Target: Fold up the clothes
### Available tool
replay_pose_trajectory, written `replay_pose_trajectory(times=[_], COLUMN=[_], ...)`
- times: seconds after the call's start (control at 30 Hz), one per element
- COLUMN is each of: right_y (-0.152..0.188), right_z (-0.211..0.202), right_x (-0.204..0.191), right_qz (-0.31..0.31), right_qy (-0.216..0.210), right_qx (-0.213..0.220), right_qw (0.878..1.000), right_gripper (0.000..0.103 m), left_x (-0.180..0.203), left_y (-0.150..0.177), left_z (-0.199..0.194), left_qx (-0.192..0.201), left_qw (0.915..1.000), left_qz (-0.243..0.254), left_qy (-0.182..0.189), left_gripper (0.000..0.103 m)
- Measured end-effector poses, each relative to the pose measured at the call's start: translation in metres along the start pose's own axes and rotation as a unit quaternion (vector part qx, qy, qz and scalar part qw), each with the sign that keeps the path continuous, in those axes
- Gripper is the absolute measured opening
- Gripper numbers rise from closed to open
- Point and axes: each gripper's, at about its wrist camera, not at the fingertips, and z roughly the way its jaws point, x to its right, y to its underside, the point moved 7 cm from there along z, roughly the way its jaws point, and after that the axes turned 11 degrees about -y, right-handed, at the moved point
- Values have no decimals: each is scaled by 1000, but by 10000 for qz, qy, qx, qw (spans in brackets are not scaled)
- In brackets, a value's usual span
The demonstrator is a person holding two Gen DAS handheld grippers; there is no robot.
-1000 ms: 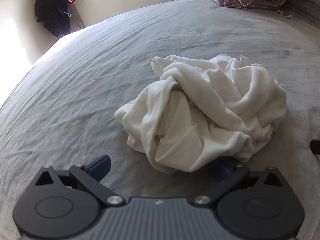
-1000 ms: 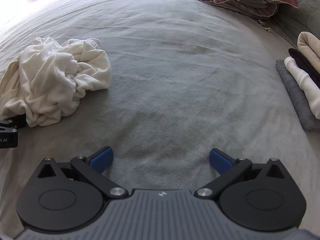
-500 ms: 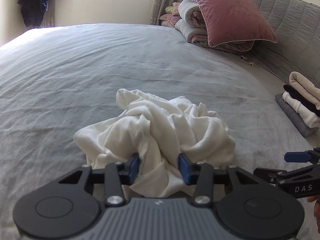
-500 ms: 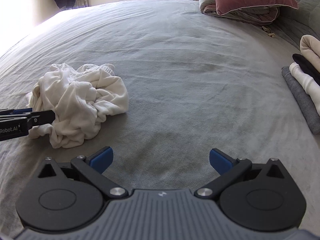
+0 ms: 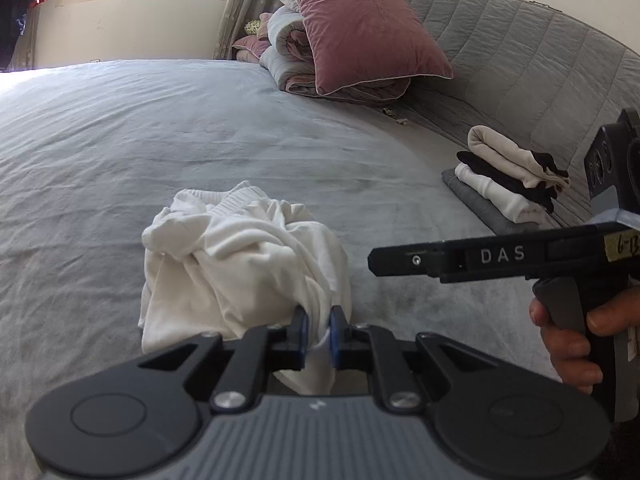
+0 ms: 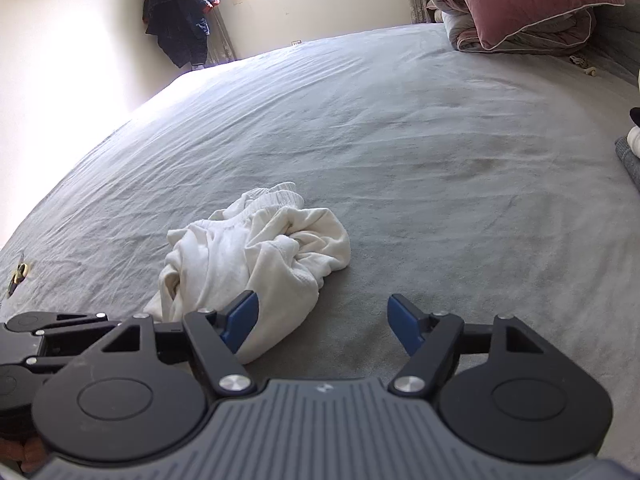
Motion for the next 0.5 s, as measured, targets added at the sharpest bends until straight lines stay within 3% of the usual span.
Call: replay_pose_trajectory(times=[0.17, 0.27, 0.4, 0.5], right_y=[1, 2, 10, 22], right_z=[1, 3, 11, 21], right_x=[-11, -29, -49, -56], right_qz=[283, 85, -322, -539], right_qy=[-553, -902, -1019, -941], right_qx=[-7, -83, -299, -532], right_qw=[9981, 9958, 9938, 9927], right_gripper=[68, 68, 67, 57], left_x=[15, 19, 20, 13], left_y=[24, 36, 51, 55], left_z=[-10, -18, -29, -31], left_qx=[-219, -366, -403, -443], left_qw=[9991, 9974, 9964, 9966], left_qz=[182, 240, 435, 409], left_qy=[309, 580, 612, 565], left_gripper=[10, 9, 10, 11])
